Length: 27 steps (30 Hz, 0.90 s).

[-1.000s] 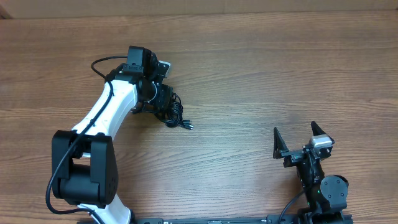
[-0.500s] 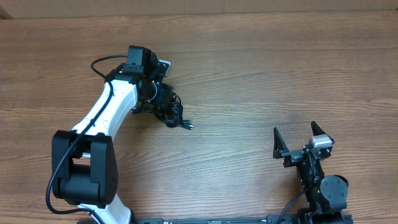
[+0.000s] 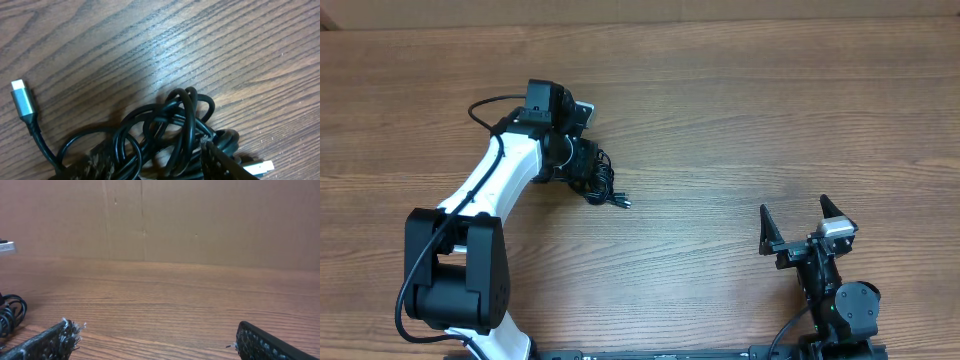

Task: Untangle cables
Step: 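Lower the left gripper onto the cable bundle and close on it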

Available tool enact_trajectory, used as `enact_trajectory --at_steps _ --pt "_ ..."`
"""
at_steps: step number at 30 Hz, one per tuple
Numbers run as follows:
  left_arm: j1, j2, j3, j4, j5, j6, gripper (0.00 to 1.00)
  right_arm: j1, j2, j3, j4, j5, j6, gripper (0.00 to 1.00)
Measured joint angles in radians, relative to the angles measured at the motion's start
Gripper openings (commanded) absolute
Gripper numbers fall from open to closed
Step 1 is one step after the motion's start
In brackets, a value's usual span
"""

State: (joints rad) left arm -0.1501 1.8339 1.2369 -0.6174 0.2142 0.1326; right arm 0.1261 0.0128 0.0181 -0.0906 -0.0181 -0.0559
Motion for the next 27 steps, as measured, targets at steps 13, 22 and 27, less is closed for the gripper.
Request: enact_trajectory --at_steps 13,22,27 --pt "0.000 0.000 -0.007 0.014 0.002 -0.003 0.40 0.000 0.000 0.000 0.000 0.000 0.000 1.00" --pt "-0.003 0.000 -0.020 0.019 0.002 -0.003 0.39 0.000 0.000 0.000 0.001 0.000 0.000 1.00" --pt "-0.012 0.000 -0.029 0.026 0.002 -0.003 0.39 0.000 0.000 0.000 0.000 0.000 -0.001 1.00"
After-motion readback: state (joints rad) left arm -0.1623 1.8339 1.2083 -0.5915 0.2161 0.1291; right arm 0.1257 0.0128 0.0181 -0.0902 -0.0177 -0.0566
